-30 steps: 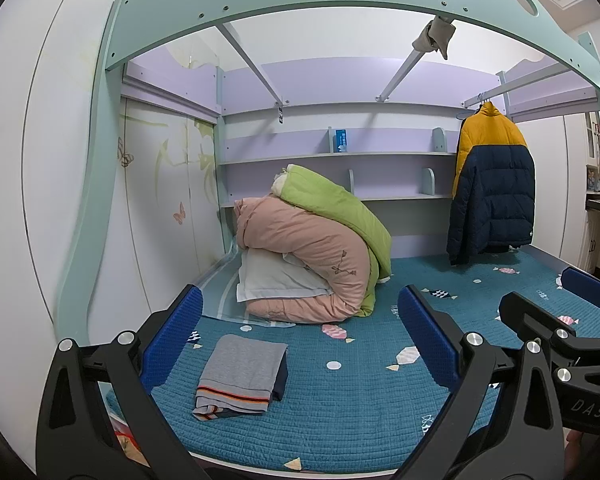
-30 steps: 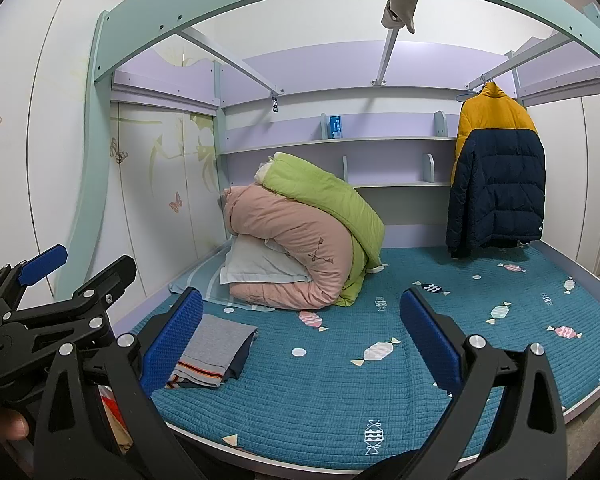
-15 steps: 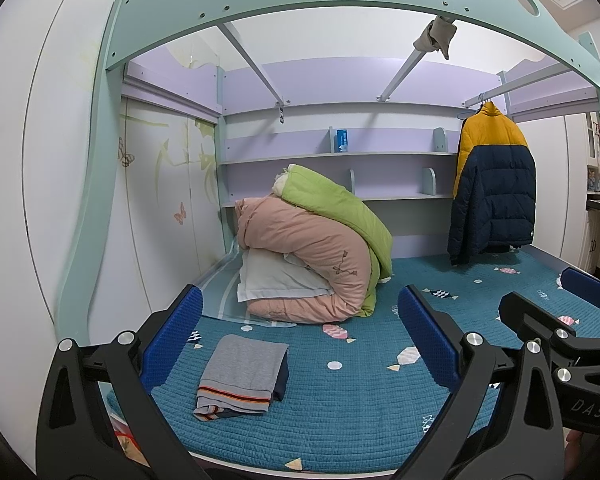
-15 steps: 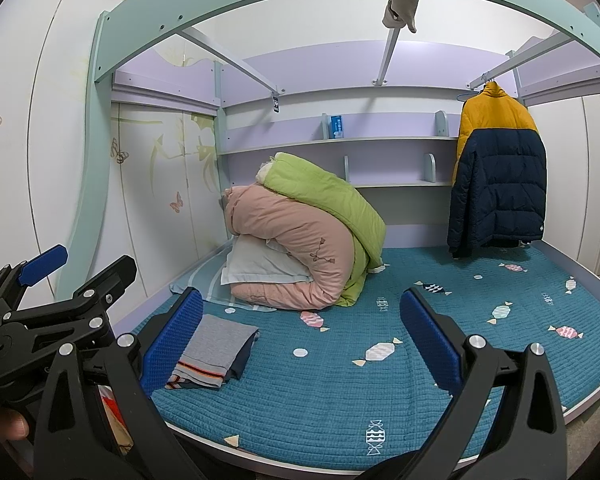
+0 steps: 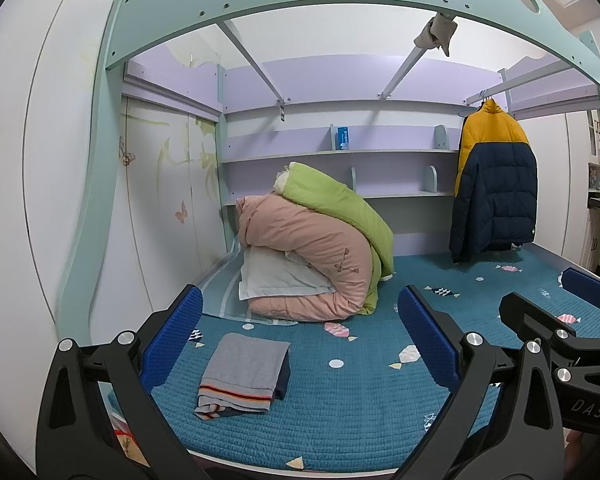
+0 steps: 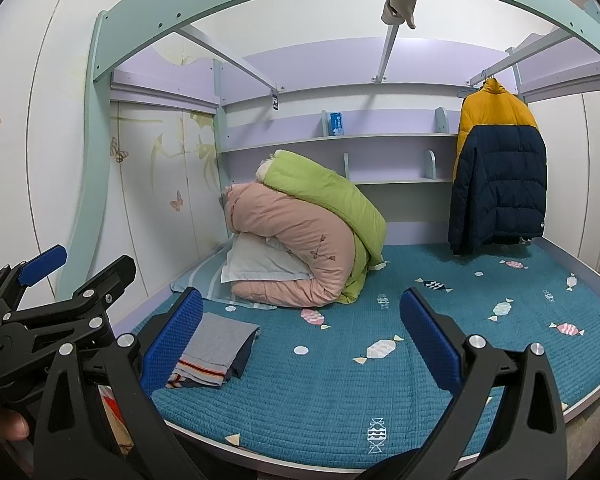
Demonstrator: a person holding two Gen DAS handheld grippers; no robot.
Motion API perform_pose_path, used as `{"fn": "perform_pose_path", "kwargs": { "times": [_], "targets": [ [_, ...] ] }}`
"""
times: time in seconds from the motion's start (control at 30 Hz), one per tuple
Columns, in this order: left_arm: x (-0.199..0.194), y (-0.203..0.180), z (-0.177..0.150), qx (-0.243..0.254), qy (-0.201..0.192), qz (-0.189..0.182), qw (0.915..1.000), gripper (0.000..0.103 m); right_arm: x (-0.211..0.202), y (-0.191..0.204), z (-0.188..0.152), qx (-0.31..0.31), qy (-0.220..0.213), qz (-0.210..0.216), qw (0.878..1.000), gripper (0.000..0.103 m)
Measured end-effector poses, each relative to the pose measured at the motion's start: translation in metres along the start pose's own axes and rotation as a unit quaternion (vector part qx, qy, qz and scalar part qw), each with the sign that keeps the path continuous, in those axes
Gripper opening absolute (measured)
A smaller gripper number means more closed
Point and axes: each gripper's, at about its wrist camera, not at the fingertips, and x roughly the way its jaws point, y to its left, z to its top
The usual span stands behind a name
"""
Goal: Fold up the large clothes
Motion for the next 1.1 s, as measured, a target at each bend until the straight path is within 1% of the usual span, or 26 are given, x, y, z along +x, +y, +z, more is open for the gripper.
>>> {"fn": "perform_pose_path", "kwargs": {
  "times": [0.27,0.57,0.83,1.1],
  "targets": [
    [0.009,0.006,-0.008,0.003,0.004,0.002,1.0,0.098,0.006,-0.001,-0.006,0.003,0.005,0.003,1.0,0.095],
    [0.028,0.004,-0.013,0.009,0.015,0.013,0.9998,0.098,0.03,-0.008,-0.007,0.009,0.02,0.01,1.0,0.095],
    [0.058,-0.003,-0.014,0.019,0.028,0.024,0.9991,0.098,0.061,-0.02,-0.008,0.024,0.035,0.017,0.999,0.095],
    [0.103,-0.024,-0.021,0.032,0.058,0.026,0.9975,0.098,0.105,-0.049,-0.016,0.055,0.058,0.013,0.997,0.095]
  ]
}}
